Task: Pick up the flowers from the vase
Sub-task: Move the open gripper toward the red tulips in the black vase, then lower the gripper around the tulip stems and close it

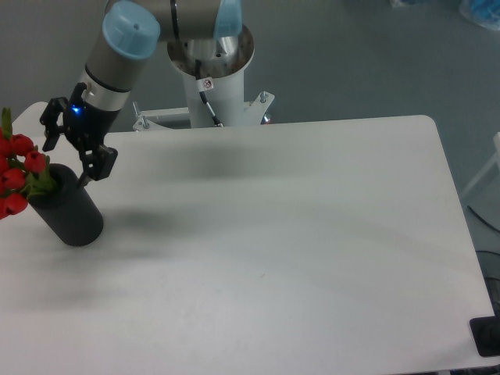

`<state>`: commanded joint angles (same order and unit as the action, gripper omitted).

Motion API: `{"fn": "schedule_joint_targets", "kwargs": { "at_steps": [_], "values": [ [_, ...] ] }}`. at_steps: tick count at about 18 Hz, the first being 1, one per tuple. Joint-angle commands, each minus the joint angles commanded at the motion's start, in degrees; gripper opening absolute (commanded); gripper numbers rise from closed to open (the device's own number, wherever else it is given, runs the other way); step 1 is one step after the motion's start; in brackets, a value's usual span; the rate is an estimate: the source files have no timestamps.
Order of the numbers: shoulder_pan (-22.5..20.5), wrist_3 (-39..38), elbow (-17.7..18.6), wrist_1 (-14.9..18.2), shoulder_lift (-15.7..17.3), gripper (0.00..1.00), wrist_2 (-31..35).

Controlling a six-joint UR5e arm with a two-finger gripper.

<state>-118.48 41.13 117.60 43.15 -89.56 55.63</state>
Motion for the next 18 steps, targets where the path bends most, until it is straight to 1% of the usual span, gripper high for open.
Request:
{"fn": "schedule_joint_targets", "kwargs": {
  "at_steps": [2, 4, 8, 11, 18],
  "values": [
    [0.44, -0.09, -0.26, 0.0, -0.35, 0.99, 0.0],
    [0.88, -0.44, -1.58, 0.0, -1.93, 0.99, 0.09],
    [2.2, -0.87, -1.84, 0.0, -3.16, 0.99, 0.09],
    [2.64, -1.93, -3.07, 0.0, -4.3, 0.99, -0.26],
    [3.16, -3.43, -3.34, 0.0, -4.92, 0.99, -0.7]
  ]
}}
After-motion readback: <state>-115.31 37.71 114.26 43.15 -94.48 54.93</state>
